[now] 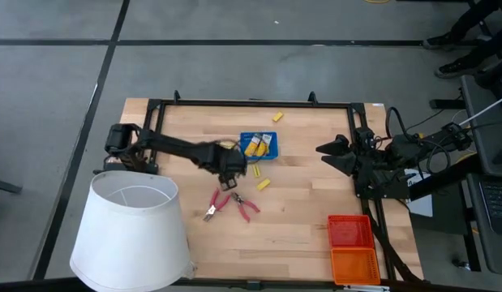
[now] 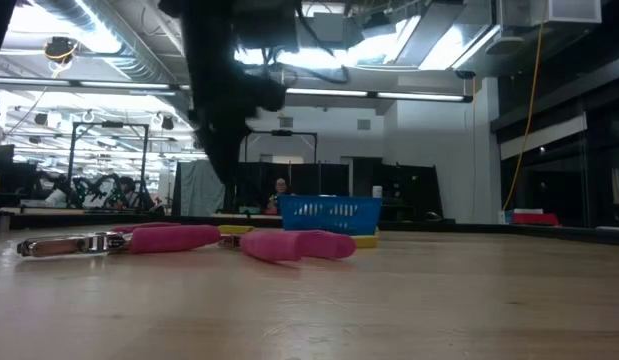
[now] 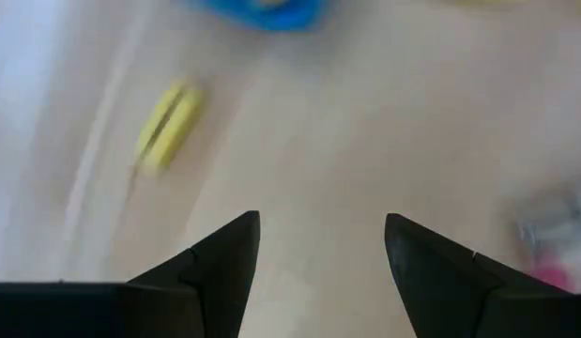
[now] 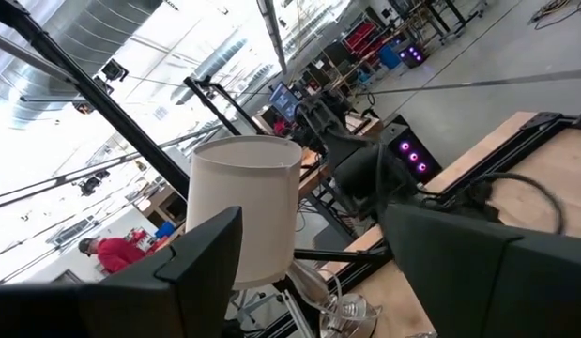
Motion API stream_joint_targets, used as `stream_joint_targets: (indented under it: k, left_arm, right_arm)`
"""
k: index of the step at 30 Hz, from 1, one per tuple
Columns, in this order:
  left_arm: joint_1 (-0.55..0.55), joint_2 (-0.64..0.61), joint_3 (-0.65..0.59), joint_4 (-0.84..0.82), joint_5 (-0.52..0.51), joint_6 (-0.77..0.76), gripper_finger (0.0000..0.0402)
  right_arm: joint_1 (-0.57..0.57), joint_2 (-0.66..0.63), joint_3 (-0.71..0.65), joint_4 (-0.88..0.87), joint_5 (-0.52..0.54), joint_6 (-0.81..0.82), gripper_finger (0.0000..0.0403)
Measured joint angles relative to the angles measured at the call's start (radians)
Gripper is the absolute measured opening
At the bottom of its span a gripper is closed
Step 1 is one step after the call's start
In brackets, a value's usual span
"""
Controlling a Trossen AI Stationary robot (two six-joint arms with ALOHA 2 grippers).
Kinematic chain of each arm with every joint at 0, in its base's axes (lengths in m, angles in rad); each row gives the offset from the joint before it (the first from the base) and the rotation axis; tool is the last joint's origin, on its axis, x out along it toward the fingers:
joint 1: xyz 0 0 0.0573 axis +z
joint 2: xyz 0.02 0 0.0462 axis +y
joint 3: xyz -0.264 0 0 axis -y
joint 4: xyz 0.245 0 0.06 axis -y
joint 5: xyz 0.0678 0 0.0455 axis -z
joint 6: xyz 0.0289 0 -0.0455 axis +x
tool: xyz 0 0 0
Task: Pick & Place School Supplies
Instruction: Put the yellow eraser into the orange bin
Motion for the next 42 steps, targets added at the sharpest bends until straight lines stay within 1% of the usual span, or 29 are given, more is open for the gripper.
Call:
stream_joint_targets:
  k: [1, 2, 3, 4, 5, 9, 11, 15, 18, 20, 24, 27, 31, 42]
  left_arm:
    - [0.020, -0.015, 0.000, 0.008, 0.088, 0.151, 0.0227]
    - [0.046, -0.030, 0.001, 0.016, 0.183, 0.258, 0.0227]
    - [0.074, -0.042, 0.001, 0.014, 0.264, 0.322, 0.0226]
    - [0.108, -0.051, 0.001, -0.009, 0.318, 0.364, 0.0225]
    - [0.143, -0.059, 0.001, -0.040, 0.343, 0.392, 0.0223]
    - [0.280, -0.095, 0.001, -0.118, 0.346, 0.521, 0.0214]
    - [0.337, -0.109, 0.001, -0.115, 0.360, 0.604, 0.0211]
    - [0.431, -0.104, 0.001, -0.071, 0.436, 0.717, 0.0210]
    - [0.425, -0.066, 0.001, -0.067, 0.430, 0.830, 0.0210]
    - [0.419, -0.039, 0.001, -0.041, 0.402, 0.902, 0.0210]
    - [0.423, 0.016, 0.001, 0.040, 0.333, 0.983, 0.0210]
    - [0.441, 0.054, 0.001, 0.083, 0.344, 1.012, 0.0210]
    - [0.470, 0.109, 0.000, 0.081, 0.341, 1.039, 0.0209]
    - [0.522, 0.197, 0.003, 0.125, 0.328, 1.072, 0.0207]
  right_arm:
    - [0.000, 0.000, 0.000, 0.000, 0.000, 0.003, 0.0268]
    - [0.000, 0.000, 0.000, 0.000, -0.001, 0.008, 0.0268]
    - [0.000, 0.000, 0.000, 0.001, -0.004, 0.011, 0.0268]
    - [0.000, 0.000, 0.000, 0.005, -0.005, 0.012, 0.0268]
    - [0.000, 0.000, 0.000, 0.010, -0.006, 0.016, 0.0268]
    - [0.000, 0.000, 0.000, 0.017, -0.008, 0.018, 0.0268]
    - [0.000, 0.000, 0.000, 0.027, 0.001, 0.007, 0.0268]
    - [0.000, 0.000, 0.000, 0.030, 0.026, 0.003, 0.0268]
    - [0.000, 0.000, 0.000, 0.030, 0.047, 0.009, 0.0268]
    - [0.000, 0.000, 0.000, 0.031, 0.061, 0.011, 0.0268]
    - [0.000, 0.000, 0.000, 0.030, 0.096, 0.017, 0.0268]
    - [0.000, 0.000, 0.000, 0.030, 0.123, 0.023, 0.0268]
    - [0.000, 0.000, 0.000, 0.030, 0.149, 0.034, 0.0268]
    - [0.000, 0.000, 0.000, 0.031, 0.190, 0.048, 0.0268]
